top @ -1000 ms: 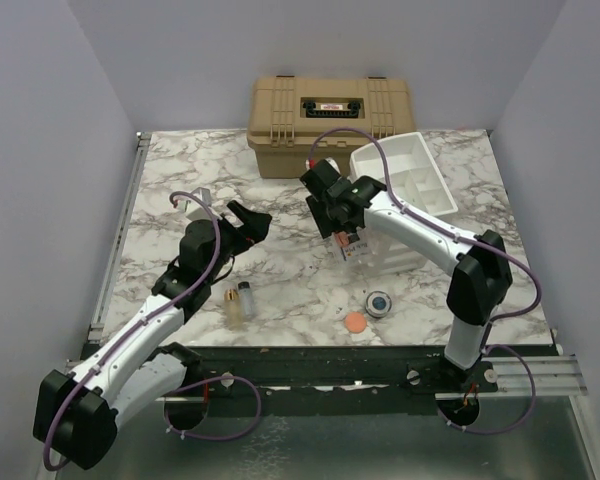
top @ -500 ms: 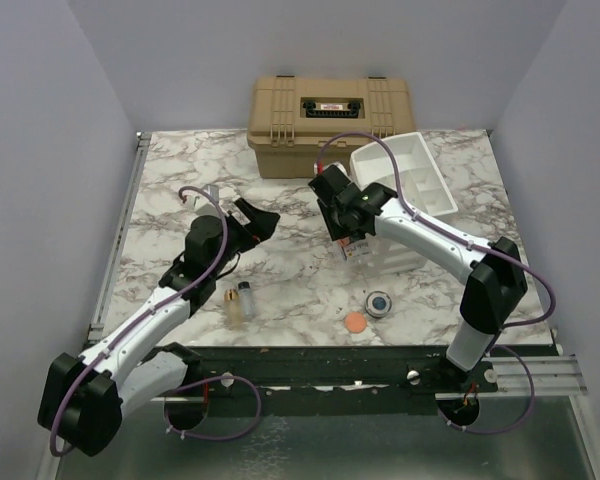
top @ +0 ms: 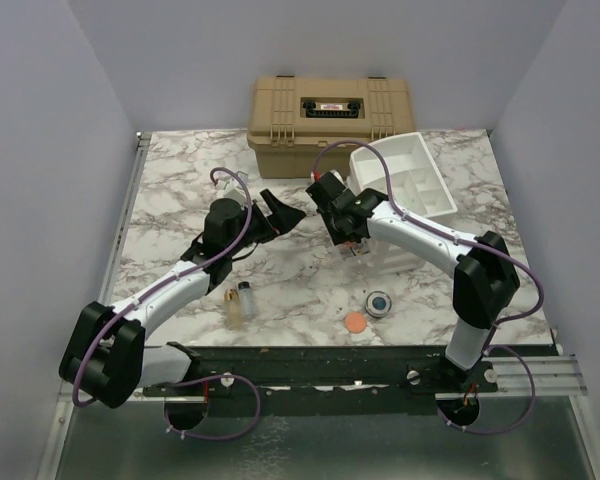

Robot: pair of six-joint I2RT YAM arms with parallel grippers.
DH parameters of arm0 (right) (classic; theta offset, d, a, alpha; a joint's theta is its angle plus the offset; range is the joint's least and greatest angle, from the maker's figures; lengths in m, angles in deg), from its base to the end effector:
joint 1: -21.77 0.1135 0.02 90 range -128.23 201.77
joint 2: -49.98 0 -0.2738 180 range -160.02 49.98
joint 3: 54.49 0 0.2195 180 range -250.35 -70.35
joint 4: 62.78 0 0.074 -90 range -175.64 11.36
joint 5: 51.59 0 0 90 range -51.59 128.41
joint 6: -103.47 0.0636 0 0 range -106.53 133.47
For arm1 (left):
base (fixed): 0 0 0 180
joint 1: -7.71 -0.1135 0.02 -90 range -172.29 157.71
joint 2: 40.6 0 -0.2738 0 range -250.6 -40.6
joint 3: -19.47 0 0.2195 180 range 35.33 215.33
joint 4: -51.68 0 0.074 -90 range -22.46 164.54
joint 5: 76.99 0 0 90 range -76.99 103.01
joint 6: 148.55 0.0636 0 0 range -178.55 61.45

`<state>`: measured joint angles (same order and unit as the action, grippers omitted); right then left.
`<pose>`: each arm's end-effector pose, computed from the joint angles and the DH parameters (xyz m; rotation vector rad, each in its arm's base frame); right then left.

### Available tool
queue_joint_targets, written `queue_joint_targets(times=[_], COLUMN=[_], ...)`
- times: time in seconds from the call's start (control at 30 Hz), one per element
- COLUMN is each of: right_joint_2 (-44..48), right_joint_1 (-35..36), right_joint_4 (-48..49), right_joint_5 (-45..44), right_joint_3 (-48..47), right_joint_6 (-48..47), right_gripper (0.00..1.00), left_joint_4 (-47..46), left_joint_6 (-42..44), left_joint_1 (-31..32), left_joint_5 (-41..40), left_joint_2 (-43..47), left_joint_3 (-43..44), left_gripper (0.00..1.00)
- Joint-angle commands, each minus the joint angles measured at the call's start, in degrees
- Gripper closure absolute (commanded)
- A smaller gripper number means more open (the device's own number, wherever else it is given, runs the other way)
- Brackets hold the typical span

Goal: Organize the makeup
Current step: Place the makeup tool in the drawer.

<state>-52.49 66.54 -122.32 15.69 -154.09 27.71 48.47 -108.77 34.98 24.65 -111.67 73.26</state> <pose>0.2727 0.2359 0.2523 -0.5458 2.4739 -0.1365 0.2368 -0.1365 0.2742 -0.2371 1.9512 -1.1126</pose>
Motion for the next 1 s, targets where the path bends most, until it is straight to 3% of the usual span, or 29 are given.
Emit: queue_joint_targets(times=[0.0,0.13,0.23,0.47,0.77,0.97], right_joint_2=[0.64,1.71,0.81,-1.49,5.10,12.33], right_joint_1=[-0.13,-0.18,-0.21,-0.32,-0.30,-0.27], right_joint_4=[0.49,0.89,0.54,0.98,-0.24,-3.39], right_joint_5=[-0.03,0.09,-0.13,0.25,-0.55,6.75], right_joint_3=[0.79,-0.36,-0.72,3.56,-3.22,-4.57], right_joint_6=[-0.92,-1.19,-0.65,1.98,-1.53,-3.28], right_gripper=[0.66,0.71,0.81,0.89,0.84,0.74], left_joint_4=[-3.31,-3.37,-3.35,-3.41,-3.43,-3.31], left_joint_6=[-0.75,-0.91,-1.17,-1.29,-1.35,-1.29], left_joint_1=[0.42,0.37,0.42,0.40,0.40,0.38], left_joint_5=[2.35,2.28,2.51,2.28,2.33,2.23], left_joint_2=[-0.59,-0.30,-0.06,1.45,1.97,2.66], left_joint_3=[1.32,1.01,0.92,-0.04,0.04,-0.06], left_gripper=[0.10,0.10,0.10,0.10,0.10,0.10])
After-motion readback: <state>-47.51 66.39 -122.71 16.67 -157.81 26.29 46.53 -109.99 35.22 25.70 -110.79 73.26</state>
